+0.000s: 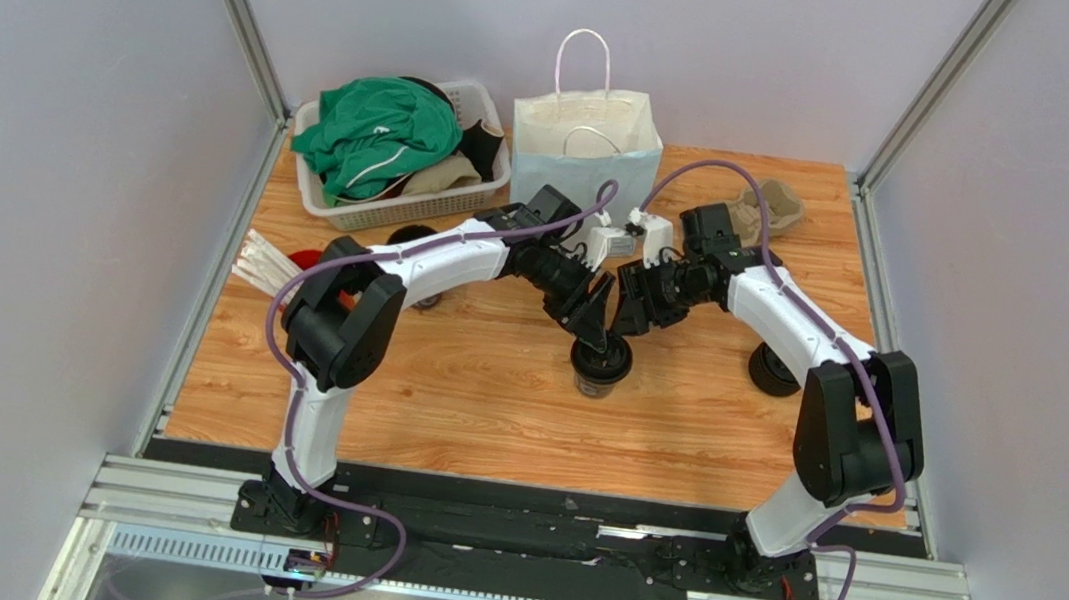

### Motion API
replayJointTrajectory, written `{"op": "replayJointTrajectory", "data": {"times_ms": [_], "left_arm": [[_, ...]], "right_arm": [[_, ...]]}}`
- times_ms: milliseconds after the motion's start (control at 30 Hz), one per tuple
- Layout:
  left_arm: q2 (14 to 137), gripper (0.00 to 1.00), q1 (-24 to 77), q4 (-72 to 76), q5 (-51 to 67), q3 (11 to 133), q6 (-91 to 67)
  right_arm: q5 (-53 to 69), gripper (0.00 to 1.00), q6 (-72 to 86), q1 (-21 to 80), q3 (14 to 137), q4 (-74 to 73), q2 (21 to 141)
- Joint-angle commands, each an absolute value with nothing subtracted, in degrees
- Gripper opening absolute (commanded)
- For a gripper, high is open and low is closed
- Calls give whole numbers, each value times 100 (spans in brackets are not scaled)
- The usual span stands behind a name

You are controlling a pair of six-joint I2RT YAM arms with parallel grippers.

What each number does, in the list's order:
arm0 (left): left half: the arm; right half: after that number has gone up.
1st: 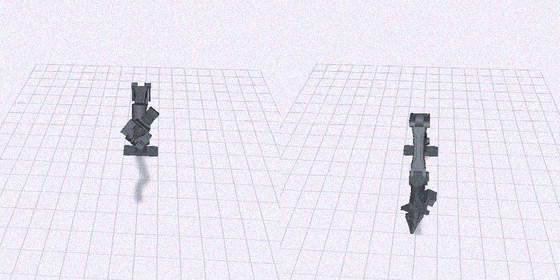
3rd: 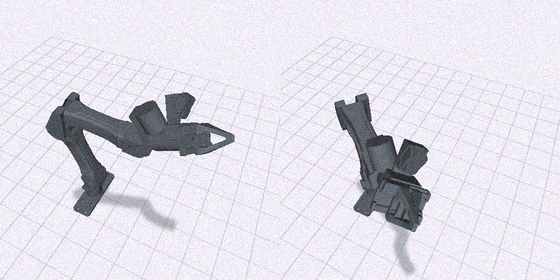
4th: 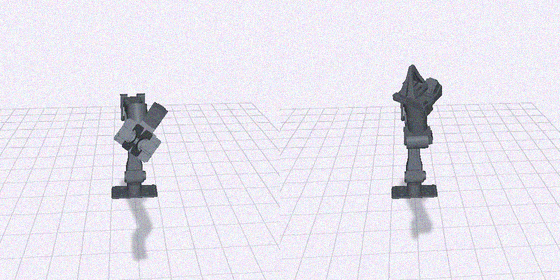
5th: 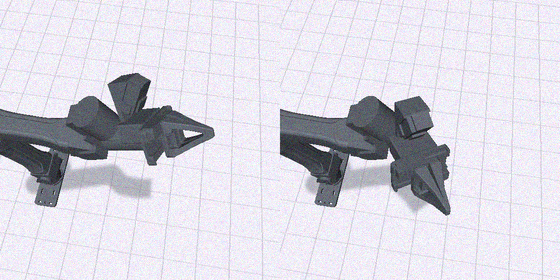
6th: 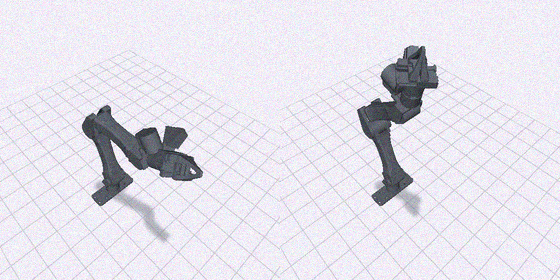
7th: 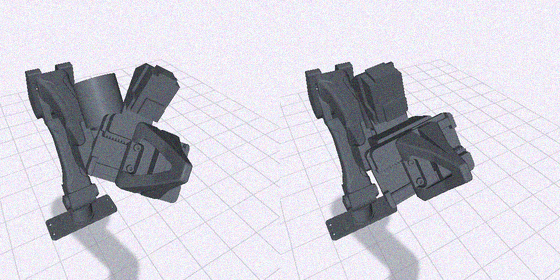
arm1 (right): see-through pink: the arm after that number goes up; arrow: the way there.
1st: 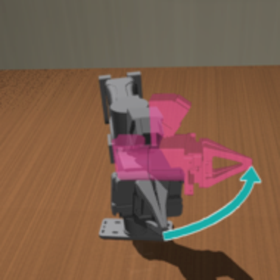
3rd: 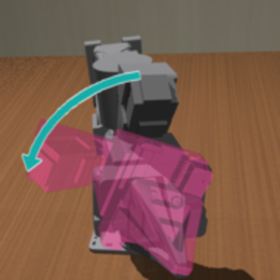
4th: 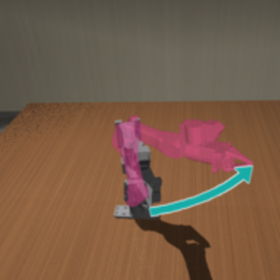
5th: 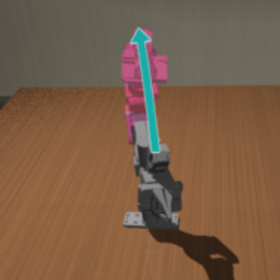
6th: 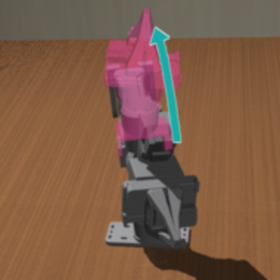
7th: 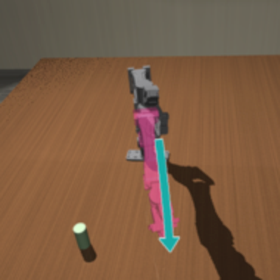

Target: Pack the takeout coffee

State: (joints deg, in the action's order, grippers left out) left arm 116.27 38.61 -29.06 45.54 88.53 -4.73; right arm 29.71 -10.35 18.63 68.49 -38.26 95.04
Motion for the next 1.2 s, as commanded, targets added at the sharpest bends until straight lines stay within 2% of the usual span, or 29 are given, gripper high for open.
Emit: {"op": "replayJointTrajectory", "data": {"times_ms": [0,167,600,800,1000,1167], "left_arm": [[11716,58,3902,-3102,3612,8613,-9],[11681,57,3911,-3068,3612,8622,-17],[11637,57,3911,-3085,3551,8613,-18],[11628,57,3902,-3076,3551,8596,-9],[11681,57,3911,-3076,3551,8622,-9],[11663,57,3902,-3103,3481,8648,-9]], "right_arm": [[2224,55,-1301,2048,6495,-4166,9624],[2109,56,-1318,2039,6442,-4105,9326],[2452,66,-1275,1784,7242,-4236,8578],[2444,69,-1950,1670,7216,-4342,8069],[1909,75,-3924,1775,6111,-4009,6684],[828,83,-5447,2346,4171,-2658,5320]]}}
